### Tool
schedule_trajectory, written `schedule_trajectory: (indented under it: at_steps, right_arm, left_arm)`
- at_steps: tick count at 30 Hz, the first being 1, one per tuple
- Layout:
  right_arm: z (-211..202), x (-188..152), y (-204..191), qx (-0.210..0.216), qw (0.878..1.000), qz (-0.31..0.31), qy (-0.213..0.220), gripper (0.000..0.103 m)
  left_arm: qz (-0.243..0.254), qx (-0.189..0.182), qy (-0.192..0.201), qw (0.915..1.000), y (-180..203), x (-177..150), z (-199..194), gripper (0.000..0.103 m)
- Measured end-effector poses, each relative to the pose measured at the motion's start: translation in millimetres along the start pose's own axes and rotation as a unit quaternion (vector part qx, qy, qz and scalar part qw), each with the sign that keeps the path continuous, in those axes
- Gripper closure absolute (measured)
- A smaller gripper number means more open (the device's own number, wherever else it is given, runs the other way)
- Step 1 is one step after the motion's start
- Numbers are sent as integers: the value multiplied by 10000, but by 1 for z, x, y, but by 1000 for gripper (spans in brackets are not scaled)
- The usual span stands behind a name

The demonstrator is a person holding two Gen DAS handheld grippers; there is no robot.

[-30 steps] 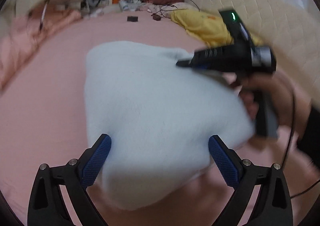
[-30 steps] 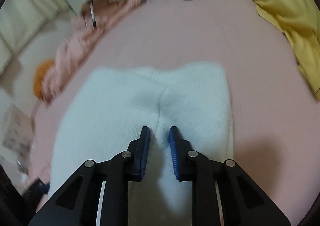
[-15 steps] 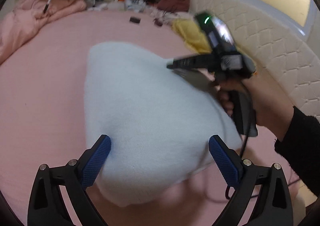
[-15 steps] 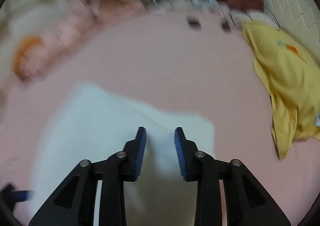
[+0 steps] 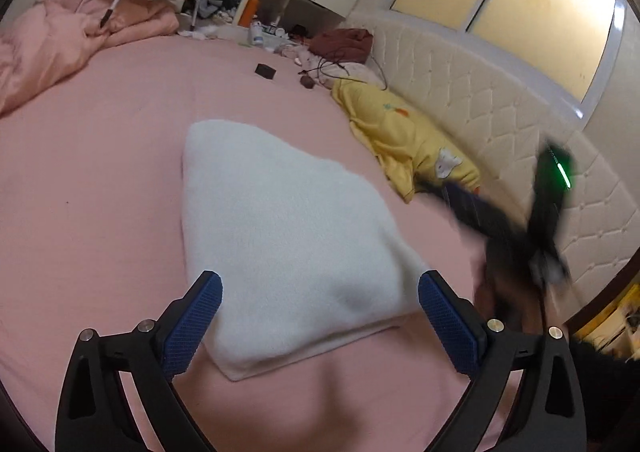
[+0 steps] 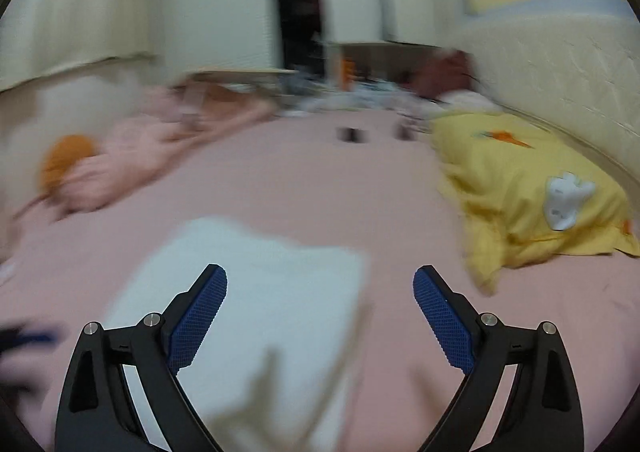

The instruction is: Fold clothes

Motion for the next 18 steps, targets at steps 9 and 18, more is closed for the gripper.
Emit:
schedule_trajectory:
  at_steps: [9, 18]
  right_arm:
    - [18, -98, -27, 64, 9936, 21, -1128, 59]
    - [-6, -54, -54, 266, 9954, 410, -825, 60]
  left_arm:
    - [272, -211, -659, 9972, 14, -21, 62, 5]
    - [228, -23, -444, 9988, 18, -19, 24, 4]
Point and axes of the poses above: each gripper's, at about its wrist camera, not at the fingertips, and z roughly the way its jaws point, y to its right, x to its top, the point moved 8 cm from there along z, roughly the way its jaws point, and after that the axes turned 10 degrees about -z, right-handed, at the moved point
